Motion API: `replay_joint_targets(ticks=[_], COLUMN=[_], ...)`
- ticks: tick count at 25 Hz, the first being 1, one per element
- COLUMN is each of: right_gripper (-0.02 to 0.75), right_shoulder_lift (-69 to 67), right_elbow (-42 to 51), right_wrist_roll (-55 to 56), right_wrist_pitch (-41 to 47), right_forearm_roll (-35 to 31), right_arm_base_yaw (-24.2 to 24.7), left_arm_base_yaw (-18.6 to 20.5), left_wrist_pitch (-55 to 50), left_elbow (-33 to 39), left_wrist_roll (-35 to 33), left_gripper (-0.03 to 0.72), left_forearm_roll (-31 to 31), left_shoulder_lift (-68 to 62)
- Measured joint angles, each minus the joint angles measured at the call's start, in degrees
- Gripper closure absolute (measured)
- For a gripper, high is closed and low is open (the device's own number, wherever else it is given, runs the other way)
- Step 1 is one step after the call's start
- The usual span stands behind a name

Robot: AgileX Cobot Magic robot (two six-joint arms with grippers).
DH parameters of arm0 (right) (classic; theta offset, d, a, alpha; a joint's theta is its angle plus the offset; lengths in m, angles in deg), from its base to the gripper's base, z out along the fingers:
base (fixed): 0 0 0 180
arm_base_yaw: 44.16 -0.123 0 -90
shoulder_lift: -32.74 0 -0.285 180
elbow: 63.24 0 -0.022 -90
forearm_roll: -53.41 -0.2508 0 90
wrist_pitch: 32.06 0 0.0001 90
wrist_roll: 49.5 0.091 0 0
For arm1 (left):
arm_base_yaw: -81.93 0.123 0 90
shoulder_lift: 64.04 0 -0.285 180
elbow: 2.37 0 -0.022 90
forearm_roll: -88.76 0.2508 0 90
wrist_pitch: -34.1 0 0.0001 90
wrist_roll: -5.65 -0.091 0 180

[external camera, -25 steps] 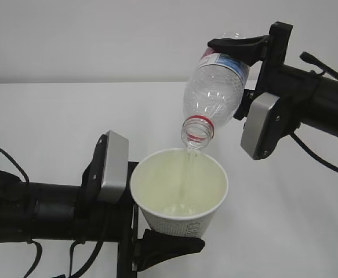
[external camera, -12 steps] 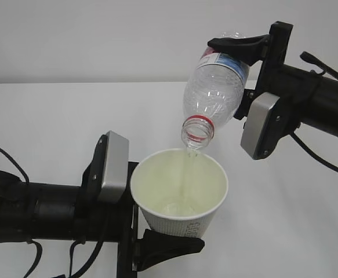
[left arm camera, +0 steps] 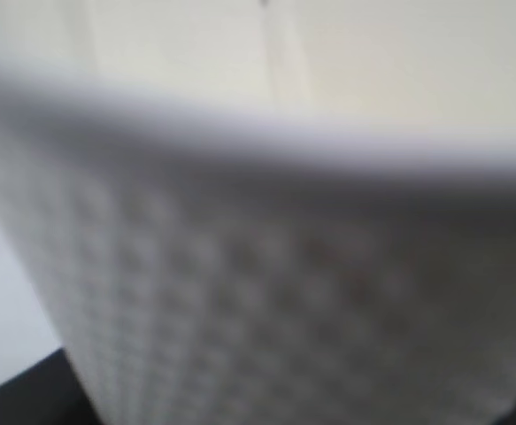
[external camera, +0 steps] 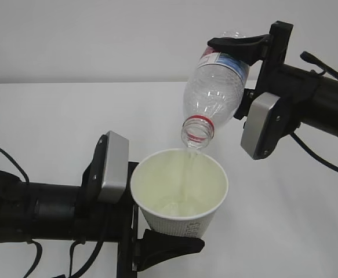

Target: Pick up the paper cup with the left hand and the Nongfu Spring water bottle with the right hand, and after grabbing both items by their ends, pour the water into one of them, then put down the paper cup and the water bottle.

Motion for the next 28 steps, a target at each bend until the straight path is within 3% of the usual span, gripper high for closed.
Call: replay_joint_targets(ticks=[28], right_gripper=[0.217], right_shoulder_lift=[0.0], right_elbow=[0.0], right_wrist_roll=[-0.26], right_wrist_pitch=[-0.13], right_forearm_roll=[0.0], right_arm_base_yaw=[0.0], left_arm_base_yaw=[0.0], left_wrist_pitch=[0.0], left_elbow=[0.0], left_wrist_roll=[0.0], left_gripper=[0.19], left_forearm_roll=[0.0], left_shoulder_lift=[0.0])
